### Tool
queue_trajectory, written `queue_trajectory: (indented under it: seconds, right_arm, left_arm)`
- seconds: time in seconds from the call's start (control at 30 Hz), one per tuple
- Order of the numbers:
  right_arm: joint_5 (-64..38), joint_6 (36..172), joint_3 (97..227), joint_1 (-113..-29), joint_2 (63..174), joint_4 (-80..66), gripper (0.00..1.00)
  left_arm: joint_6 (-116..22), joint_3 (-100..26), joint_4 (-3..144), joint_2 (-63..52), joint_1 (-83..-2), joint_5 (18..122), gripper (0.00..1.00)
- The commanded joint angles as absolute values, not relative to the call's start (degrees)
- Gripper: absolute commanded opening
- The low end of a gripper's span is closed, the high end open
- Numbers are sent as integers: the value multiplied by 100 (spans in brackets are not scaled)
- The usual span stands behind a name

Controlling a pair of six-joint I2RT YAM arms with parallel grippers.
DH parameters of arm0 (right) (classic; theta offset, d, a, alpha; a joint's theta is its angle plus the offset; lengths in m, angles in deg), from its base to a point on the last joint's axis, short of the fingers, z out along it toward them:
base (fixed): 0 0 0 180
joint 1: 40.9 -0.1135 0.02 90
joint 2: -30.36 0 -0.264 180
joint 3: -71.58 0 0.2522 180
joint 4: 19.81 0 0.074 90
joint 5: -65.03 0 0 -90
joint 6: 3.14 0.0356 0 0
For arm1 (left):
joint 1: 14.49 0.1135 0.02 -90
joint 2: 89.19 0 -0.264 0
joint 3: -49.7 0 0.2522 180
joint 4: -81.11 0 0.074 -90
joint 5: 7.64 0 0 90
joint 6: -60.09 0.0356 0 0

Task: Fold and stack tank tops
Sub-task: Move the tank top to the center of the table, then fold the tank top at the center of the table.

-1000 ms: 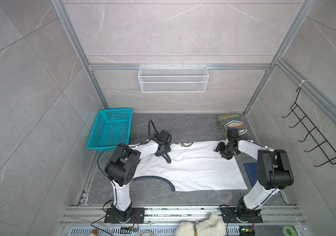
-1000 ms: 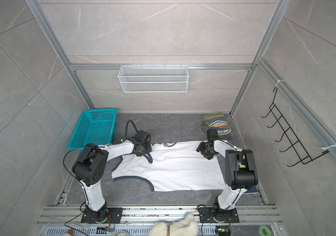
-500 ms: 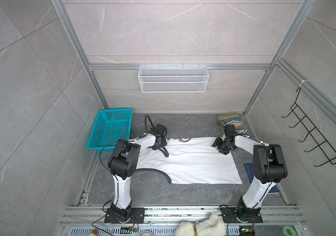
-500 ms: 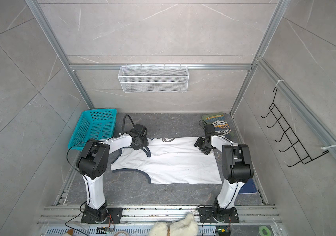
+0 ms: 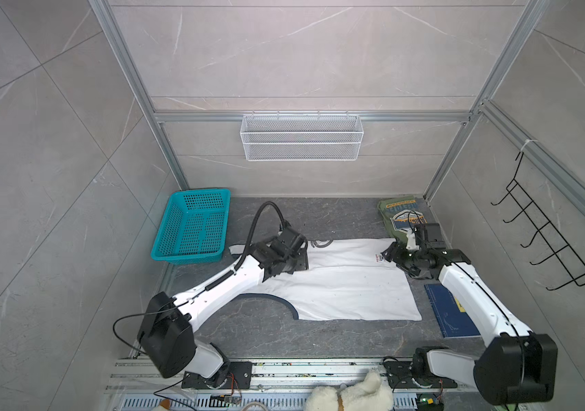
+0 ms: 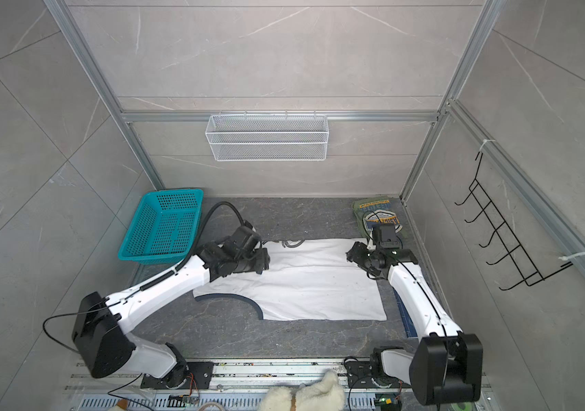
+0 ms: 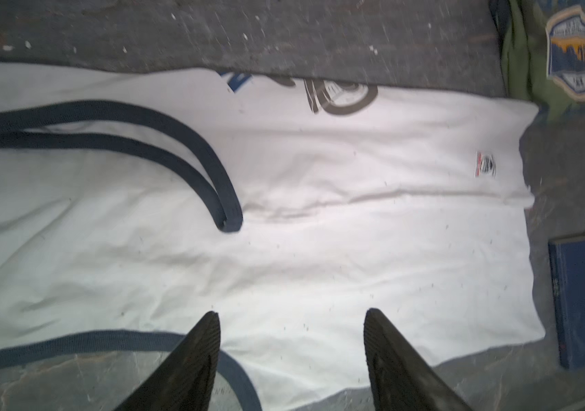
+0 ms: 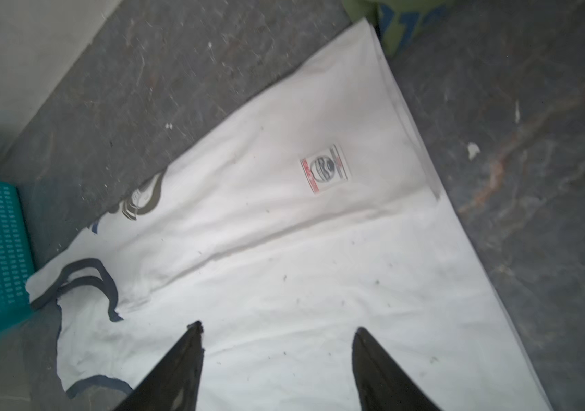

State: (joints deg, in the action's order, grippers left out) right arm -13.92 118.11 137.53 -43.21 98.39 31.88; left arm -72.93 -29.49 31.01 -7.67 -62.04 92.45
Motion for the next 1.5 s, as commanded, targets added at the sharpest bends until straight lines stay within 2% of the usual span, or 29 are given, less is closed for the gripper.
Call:
queue_trajectory:
  seconds: [0.0,0.23,0.37,0.67,0.87,1.27,1.47]
  right_arm:
    - [-1615,11727,13335,-4339,9223,4022,67]
    - [-1653,12165,12829,-4337,8128,4668,68]
    - [-1767,12565,12626,-4337,7905,4793,68]
    - [-2352,13253,12277,-4337,7663,4890,68]
    - [-2608,13678,11874,-4336,7609,4693,68]
    - [-3026,13995,11547,-4299,8292,4235,66]
    - [-2974,14193,11450,-4260,8567,4190,60]
  left_arm:
    - [-7892,-2355,2352,-929,-6680,9424,67]
    - [-9387,-1339,2835,-1346,-7896,9411,66]
    - [-9618,-740,3751,-1367,-7937,9396,65]
    - [-9327,-698,4440,-692,-7698,9219,58]
    - [-9141,-713,4587,-417,-7502,9129,46]
    - [-9050,-695,4452,-449,-7418,9137,17]
    - [-9033,-631,4370,-637,-7410,9336,12]
